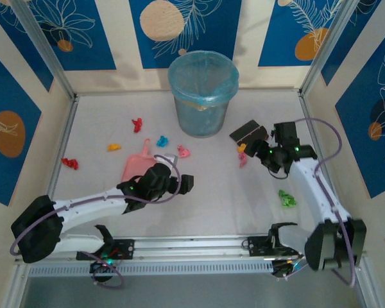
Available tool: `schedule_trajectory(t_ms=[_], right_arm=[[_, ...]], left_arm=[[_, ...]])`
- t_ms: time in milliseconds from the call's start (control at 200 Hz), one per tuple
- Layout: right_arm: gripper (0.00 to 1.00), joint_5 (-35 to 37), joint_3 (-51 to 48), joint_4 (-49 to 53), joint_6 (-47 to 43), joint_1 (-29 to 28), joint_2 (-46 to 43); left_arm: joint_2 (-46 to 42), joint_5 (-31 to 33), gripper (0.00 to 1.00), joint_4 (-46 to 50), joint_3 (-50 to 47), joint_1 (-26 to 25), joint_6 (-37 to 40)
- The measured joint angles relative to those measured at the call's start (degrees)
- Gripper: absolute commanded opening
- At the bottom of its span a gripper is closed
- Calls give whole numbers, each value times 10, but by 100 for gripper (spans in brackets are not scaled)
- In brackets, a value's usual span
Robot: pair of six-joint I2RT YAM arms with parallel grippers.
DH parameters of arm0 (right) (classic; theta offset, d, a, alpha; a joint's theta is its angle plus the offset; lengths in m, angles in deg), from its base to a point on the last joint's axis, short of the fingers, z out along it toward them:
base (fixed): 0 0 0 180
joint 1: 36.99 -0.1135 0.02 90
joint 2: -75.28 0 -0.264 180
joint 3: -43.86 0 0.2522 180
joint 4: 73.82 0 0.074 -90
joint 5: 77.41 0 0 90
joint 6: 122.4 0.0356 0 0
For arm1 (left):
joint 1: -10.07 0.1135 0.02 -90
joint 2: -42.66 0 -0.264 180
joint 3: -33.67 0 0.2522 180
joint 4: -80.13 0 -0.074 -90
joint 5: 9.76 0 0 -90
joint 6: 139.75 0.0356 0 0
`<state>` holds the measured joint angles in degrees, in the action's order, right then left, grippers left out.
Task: Sweep away the paper scraps from the table
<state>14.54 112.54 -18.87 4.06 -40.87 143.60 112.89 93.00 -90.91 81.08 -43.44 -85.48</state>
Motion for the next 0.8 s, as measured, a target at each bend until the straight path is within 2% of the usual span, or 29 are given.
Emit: schedule_trajectory(t_ms=[155, 305, 380, 615, 800], right_arm=[[85, 8, 97, 23, -34, 23, 138], [74, 9, 184, 52, -78, 63, 233], [72, -4, 202, 61, -98, 95, 265], [72, -9, 205, 69, -141, 174, 332], [72, 0, 192, 30, -181, 169, 333]], left_arm=[[13, 13, 100, 8, 2, -19, 1], [19, 28, 100, 34, 8, -22, 1], [18, 31, 100, 37, 8, -22, 0], [-7, 39, 100, 47, 8, -22, 0], [-37, 45, 100, 44, 8, -22, 2]])
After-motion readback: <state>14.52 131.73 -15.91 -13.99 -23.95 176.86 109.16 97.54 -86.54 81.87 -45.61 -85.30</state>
